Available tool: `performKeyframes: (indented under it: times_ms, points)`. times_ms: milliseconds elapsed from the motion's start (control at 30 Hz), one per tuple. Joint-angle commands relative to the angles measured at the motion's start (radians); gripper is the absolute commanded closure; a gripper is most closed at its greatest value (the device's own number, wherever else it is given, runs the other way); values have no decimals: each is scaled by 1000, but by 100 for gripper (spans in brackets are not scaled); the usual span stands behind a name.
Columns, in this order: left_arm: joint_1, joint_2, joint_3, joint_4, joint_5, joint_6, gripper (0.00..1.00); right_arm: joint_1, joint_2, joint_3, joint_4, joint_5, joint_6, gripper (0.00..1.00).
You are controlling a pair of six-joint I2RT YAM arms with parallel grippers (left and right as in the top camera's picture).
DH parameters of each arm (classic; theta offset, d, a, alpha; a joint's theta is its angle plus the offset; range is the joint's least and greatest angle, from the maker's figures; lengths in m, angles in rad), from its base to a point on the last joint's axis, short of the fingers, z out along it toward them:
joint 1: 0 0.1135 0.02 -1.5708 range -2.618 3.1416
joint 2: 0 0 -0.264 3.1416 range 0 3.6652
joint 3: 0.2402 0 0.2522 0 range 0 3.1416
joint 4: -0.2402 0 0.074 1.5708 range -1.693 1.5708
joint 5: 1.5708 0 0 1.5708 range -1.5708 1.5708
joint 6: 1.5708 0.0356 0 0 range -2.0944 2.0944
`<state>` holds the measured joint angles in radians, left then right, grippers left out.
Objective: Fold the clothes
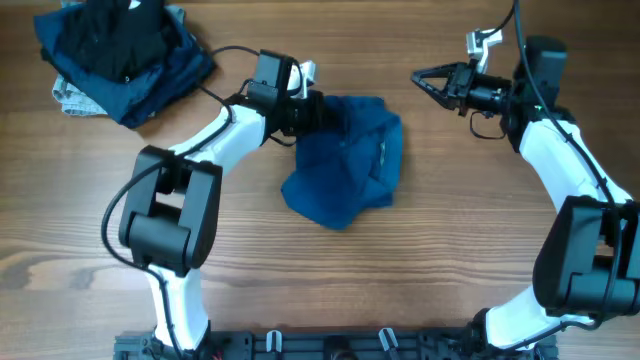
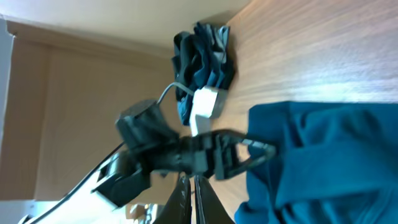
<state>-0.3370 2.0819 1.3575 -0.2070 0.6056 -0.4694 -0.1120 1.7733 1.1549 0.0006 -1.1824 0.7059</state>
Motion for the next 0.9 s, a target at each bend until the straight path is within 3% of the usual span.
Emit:
performKeyframes:
  times_ms: [0, 67, 233, 300, 367, 467, 533, 633, 767, 867]
  points:
    - [62, 27, -2, 20, 3, 17, 85, 1, 20, 15, -18, -58, -30, 96]
    - [99, 24, -2, 20, 4, 18, 84, 1, 20, 15, -21, -58, -37, 96]
    - [169, -79, -2, -14, 43, 47, 65, 1, 20, 15, -69, -53, -87, 96]
    - [184, -156, -2, -103, 45, 47, 51, 1, 20, 15, -86, -53, -109, 96]
    - [194, -216, -2, -231, 45, 63, 30, 1, 20, 15, -107, -51, -140, 95]
    - [200, -246, -2, -391, 46, 153, 9, 1, 20, 15, -125, -37, -167, 92]
    - [196, -241, -3, -497, 71, 232, 0, 1, 20, 15, -125, -37, -178, 88]
    - [174, -221, -13, -612, 85, 363, 0, 1, 20, 15, -164, 18, -187, 80]
    - [157, -186, -48, -570, 90, 362, 0, 1, 12, 15, -338, 284, -190, 69]
    - [154, -153, -67, -500, 93, 362, 0, 1, 7, 17, -530, 626, -181, 42]
